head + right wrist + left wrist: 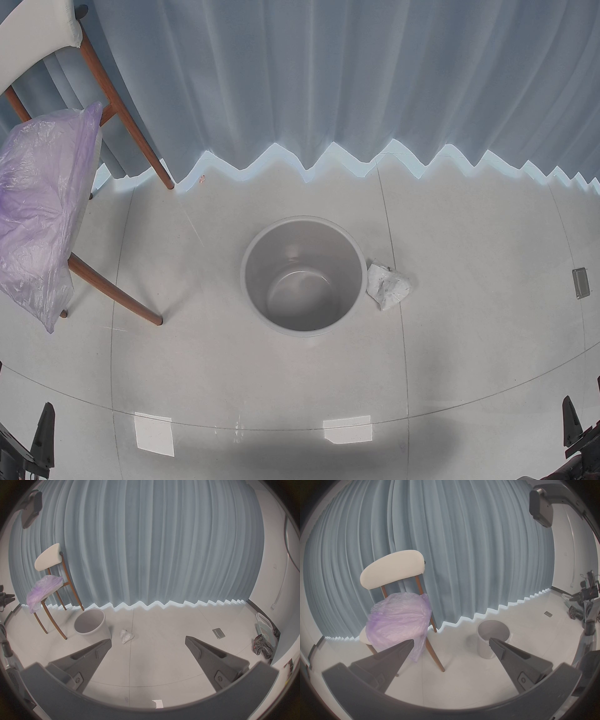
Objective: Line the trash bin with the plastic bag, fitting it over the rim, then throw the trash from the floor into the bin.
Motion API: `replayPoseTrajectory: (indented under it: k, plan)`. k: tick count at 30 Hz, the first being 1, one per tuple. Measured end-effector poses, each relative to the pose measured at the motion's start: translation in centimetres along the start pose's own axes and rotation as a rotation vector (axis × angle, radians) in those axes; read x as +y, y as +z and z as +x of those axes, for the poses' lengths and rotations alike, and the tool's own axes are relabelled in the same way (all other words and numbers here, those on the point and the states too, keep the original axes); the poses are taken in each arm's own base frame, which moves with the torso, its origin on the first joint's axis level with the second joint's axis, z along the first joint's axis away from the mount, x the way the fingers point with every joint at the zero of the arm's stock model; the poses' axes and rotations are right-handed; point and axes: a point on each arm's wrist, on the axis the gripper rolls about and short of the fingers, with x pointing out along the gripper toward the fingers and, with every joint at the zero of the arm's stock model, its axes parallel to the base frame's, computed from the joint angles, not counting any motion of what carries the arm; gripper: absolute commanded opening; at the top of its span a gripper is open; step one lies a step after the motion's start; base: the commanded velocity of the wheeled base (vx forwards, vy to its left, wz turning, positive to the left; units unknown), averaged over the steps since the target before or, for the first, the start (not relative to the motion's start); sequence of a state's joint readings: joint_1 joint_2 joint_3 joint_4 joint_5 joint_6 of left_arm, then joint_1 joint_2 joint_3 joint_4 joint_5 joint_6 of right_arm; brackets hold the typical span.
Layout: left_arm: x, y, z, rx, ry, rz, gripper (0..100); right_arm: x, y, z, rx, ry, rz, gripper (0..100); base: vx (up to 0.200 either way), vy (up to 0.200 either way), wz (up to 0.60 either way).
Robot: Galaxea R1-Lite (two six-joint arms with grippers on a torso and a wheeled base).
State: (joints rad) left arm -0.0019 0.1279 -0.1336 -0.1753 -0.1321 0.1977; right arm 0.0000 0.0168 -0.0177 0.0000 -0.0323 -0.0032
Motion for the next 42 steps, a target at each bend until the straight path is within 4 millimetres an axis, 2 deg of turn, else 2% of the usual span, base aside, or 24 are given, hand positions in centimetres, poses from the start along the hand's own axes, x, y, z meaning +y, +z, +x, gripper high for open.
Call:
replayPoseTrajectory:
  k: [7, 18, 42]
  plan:
    - [0.6, 2.3, 1.3, 0.017, -0.023, -0.041, 100, 0.0, 0.0, 0.0, 0.0, 0.0, 0.0, 100, 0.0, 0.0, 0.0]
    - [1.7, 5.9, 4.3, 0.06, -0.035, -0.047, 100, 0.0, 0.0, 0.0, 0.0, 0.0, 0.0, 100, 0.0, 0.0, 0.0]
    - [3.4, 10.2, 10.3, 0.118, -0.037, 0.056, 100, 0.0, 0.0, 0.0, 0.0, 0.0, 0.0, 100, 0.0, 0.0, 0.0]
